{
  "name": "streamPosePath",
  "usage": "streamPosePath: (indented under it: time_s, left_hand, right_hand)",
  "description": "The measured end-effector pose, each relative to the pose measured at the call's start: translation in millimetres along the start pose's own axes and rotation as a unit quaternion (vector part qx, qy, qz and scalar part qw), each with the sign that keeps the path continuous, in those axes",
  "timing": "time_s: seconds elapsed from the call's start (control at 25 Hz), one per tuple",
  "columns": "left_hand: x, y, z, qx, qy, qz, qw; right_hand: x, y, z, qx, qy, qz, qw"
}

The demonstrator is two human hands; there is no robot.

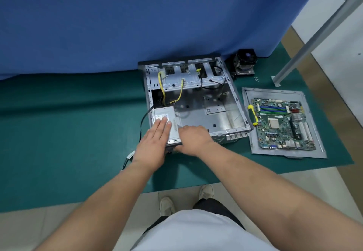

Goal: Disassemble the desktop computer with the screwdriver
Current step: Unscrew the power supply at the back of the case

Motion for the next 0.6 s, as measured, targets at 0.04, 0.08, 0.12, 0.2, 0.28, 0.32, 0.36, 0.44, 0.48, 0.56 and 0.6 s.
streamPosePath:
  time_s: [0.04,0.08,0.12,0.2,0.28,0.32,0.36,0.44,0.48,0.56,0.6]
  left_hand:
    - [-1,0,0,0.004,0.006,0.002,1.000]
    - [-2,0,0,0.006,0.010,0.003,1.000]
    - [-3,-1,0,0.009,0.013,0.006,1.000]
    - [-4,0,-1,0.012,0.020,0.014,1.000]
    - [-5,0,-1,0.009,0.027,0.010,1.000]
    - [-7,-1,-1,0.006,0.027,0.006,1.000]
    - [-9,-2,-2,0.001,0.027,0.006,1.000]
    - [-12,-4,-1,-0.010,0.029,0.009,0.999]
    - [-13,-5,-1,-0.012,0.031,0.007,0.999]
    - [-15,-5,-1,-0.017,0.035,0.010,0.999]
    - [-15,-5,-1,-0.017,0.038,0.012,0.999]
  right_hand:
    - [-2,1,0,0.001,0.006,-0.001,1.000]
    - [-5,2,0,0.002,0.022,-0.010,1.000]
    - [-8,3,-1,0.004,0.047,-0.022,0.999]
    - [-13,3,-4,0.013,0.087,-0.043,0.995]
    - [-16,2,-3,0.028,0.107,-0.059,0.992]
    - [-17,2,-3,0.033,0.116,-0.063,0.991]
    - [-18,2,-3,0.036,0.125,-0.065,0.989]
    - [-17,3,-4,0.039,0.135,-0.067,0.988]
    - [-17,3,-4,0.041,0.134,-0.066,0.988]
    - [-16,1,-5,0.037,0.132,-0.076,0.988]
    - [-15,0,-4,0.027,0.133,-0.083,0.987]
Point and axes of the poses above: each hand's wrist, its own z-axis towards the middle knuckle, its own x-axis out of the back of the hand, y = z × x, the point moved 6 cm from there along z, towards the middle knuckle, and after that the axes turned 6 degrees about y, right-handed, at the moved point
